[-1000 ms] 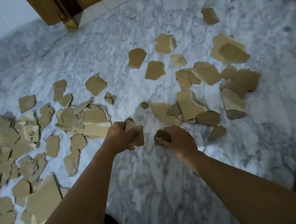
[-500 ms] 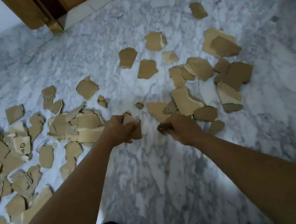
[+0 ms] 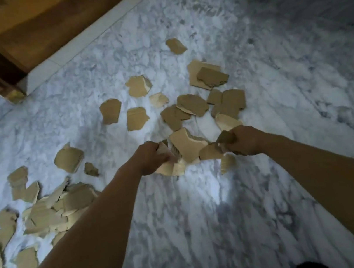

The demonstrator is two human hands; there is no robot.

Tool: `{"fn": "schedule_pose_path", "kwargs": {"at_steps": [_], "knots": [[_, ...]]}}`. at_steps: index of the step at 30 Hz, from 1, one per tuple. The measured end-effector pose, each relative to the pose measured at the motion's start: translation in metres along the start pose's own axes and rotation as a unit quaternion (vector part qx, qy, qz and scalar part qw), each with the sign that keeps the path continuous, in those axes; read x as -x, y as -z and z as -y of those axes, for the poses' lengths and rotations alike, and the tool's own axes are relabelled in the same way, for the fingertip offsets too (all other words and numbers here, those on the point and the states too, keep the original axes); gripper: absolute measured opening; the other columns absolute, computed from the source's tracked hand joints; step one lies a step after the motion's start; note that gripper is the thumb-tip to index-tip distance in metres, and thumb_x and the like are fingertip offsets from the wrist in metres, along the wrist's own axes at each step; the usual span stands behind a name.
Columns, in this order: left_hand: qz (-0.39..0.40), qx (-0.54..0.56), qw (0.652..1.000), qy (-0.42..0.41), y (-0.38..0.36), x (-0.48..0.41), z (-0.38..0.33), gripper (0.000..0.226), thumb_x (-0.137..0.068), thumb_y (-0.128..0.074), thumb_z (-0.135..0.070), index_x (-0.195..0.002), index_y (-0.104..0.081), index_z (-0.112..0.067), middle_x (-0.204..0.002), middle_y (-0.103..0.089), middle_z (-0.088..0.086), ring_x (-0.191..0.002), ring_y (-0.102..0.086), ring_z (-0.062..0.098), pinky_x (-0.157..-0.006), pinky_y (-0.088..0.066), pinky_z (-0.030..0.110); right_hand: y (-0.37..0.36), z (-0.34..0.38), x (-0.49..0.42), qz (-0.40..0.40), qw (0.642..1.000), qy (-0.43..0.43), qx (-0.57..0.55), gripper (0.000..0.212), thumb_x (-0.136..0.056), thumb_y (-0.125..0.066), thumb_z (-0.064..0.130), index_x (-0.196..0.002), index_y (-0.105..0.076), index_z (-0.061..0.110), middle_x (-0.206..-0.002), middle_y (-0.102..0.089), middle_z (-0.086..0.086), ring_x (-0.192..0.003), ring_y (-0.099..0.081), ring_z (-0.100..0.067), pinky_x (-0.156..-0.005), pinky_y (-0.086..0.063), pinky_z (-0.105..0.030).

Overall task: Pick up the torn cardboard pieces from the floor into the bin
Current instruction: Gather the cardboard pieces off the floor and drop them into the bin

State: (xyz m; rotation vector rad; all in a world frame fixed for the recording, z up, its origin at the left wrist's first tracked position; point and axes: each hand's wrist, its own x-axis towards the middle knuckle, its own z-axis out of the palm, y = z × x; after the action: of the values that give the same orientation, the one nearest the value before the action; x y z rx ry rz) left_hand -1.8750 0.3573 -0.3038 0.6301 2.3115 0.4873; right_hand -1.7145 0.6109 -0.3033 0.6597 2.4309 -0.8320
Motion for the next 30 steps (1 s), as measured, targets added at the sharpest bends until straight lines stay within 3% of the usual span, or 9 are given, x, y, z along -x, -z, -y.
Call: {"fn": "schedule_pose_path", "kwargs": {"at_steps": [2, 4, 6, 11, 15, 22, 25, 27, 30], "knots": [[0.021, -0.064, 0.997, -0.025, -0.013, -0.011, 0.004, 0.049, -0.074, -0.075, -0.049, -0.096, -0.069, -0.007, -0.108, -0.062, 0.011, -0.104, -0.062, 0.031, -0.079, -0.051, 0.034, -0.010, 0.001, 0.000, -0.004, 1.000, 0.011, 0.028, 0.033, -0.096, -0.059, 0.047, -0.083, -0.053, 0.018, -0.073, -0.054, 0.002, -0.070, -0.053, -0.019, -0.063, -0.040, -0.030], [0.024, -0.154, 0.987, -0.037, -0.025, -0.021, 0.012, 0.068, -0.075, -0.067, -0.059, -0.124, -0.063, -0.012, -0.146, -0.040, 0.015, -0.134, -0.040, 0.034, -0.106, -0.039, 0.045, -0.019, 0.004, -0.005, -0.004, 0.998, 0.017, 0.058, 0.033, -0.097, -0.055, 0.051, -0.099, -0.050, 0.018, -0.098, -0.059, -0.006, -0.088, -0.055, -0.026, -0.073, -0.044, -0.035], [0.022, -0.178, 0.983, -0.040, -0.036, -0.027, 0.019, 0.064, -0.084, -0.064, -0.053, -0.135, -0.053, -0.017, -0.158, -0.018, 0.012, -0.144, -0.021, 0.034, -0.113, -0.029, 0.053, -0.026, 0.008, -0.012, 0.001, 0.992, 0.023, 0.124, 0.039, -0.097, -0.052, 0.050, -0.114, -0.050, 0.015, -0.121, -0.052, -0.015, -0.107, -0.052, -0.034, -0.090, -0.045, -0.044], [-0.037, -0.192, 0.978, -0.069, -0.056, -0.026, 0.027, 0.059, -0.089, -0.061, -0.045, -0.138, -0.046, -0.017, -0.154, -0.024, 0.006, -0.139, -0.026, 0.032, -0.106, -0.037, 0.052, -0.049, 0.023, -0.016, -0.052, 0.960, 0.057, 0.271, 0.047, -0.099, -0.052, 0.044, -0.132, -0.041, 0.012, -0.133, -0.041, -0.010, -0.121, -0.044, -0.033, -0.091, -0.037, -0.039], [-0.076, -0.173, 0.979, -0.074, -0.058, -0.017, 0.026, 0.067, -0.078, -0.072, -0.050, -0.130, -0.043, -0.021, -0.129, -0.043, 0.010, -0.116, -0.043, 0.034, -0.093, -0.046, 0.049, -0.072, 0.016, -0.014, -0.142, 0.963, 0.049, 0.225, 0.051, -0.092, -0.057, 0.044, -0.132, -0.042, 0.017, -0.125, -0.051, -0.007, -0.111, -0.054, -0.031, -0.085, -0.051, -0.042], [-0.058, -0.082, 0.995, -0.002, -0.058, -0.010, 0.030, 0.065, -0.073, -0.077, -0.051, -0.123, -0.050, -0.020, -0.113, -0.063, 0.005, -0.108, -0.058, 0.027, -0.092, -0.048, 0.047, -0.059, 0.017, -0.019, 0.017, 0.993, 0.051, 0.100, 0.033, -0.091, -0.067, 0.030, -0.117, -0.056, 0.013, -0.113, -0.065, -0.013, -0.102, -0.062, -0.032, -0.080, -0.048, -0.036], [-0.064, -0.150, 0.987, 0.006, -0.058, -0.006, 0.027, 0.060, -0.077, -0.070, -0.056, -0.121, -0.054, -0.018, -0.119, -0.058, 0.005, -0.114, -0.051, 0.026, -0.099, -0.043, 0.048, -0.034, 0.028, -0.016, 0.033, 0.998, 0.043, 0.041, 0.021, -0.092, -0.067, 0.035, -0.088, -0.060, 0.015, -0.087, -0.065, -0.009, -0.078, -0.062, -0.023, -0.064, -0.043, -0.031], [-0.065, -0.167, 0.984, 0.000, -0.059, -0.005, 0.026, 0.064, -0.079, -0.067, -0.057, -0.126, -0.050, -0.017, -0.125, -0.049, 0.007, -0.117, -0.045, 0.028, -0.100, -0.042, 0.049, -0.015, 0.041, -0.018, 0.047, 0.998, 0.030, 0.006, 0.036, -0.097, -0.060, 0.040, -0.073, -0.056, 0.014, -0.071, -0.057, -0.005, -0.061, -0.051, -0.013, -0.055, -0.038, -0.023], [-0.072, -0.134, 0.988, -0.007, -0.060, -0.005, 0.030, 0.071, -0.078, -0.071, -0.054, -0.133, -0.042, -0.019, -0.130, -0.041, 0.007, -0.118, -0.042, 0.029, -0.097, -0.046, 0.047, -0.004, 0.063, -0.034, 0.077, 0.996, 0.030, 0.016, 0.034, -0.099, -0.055, 0.046, -0.083, -0.060, 0.016, -0.086, -0.056, -0.005, -0.078, -0.053, -0.014, -0.070, -0.042, -0.021]]}}
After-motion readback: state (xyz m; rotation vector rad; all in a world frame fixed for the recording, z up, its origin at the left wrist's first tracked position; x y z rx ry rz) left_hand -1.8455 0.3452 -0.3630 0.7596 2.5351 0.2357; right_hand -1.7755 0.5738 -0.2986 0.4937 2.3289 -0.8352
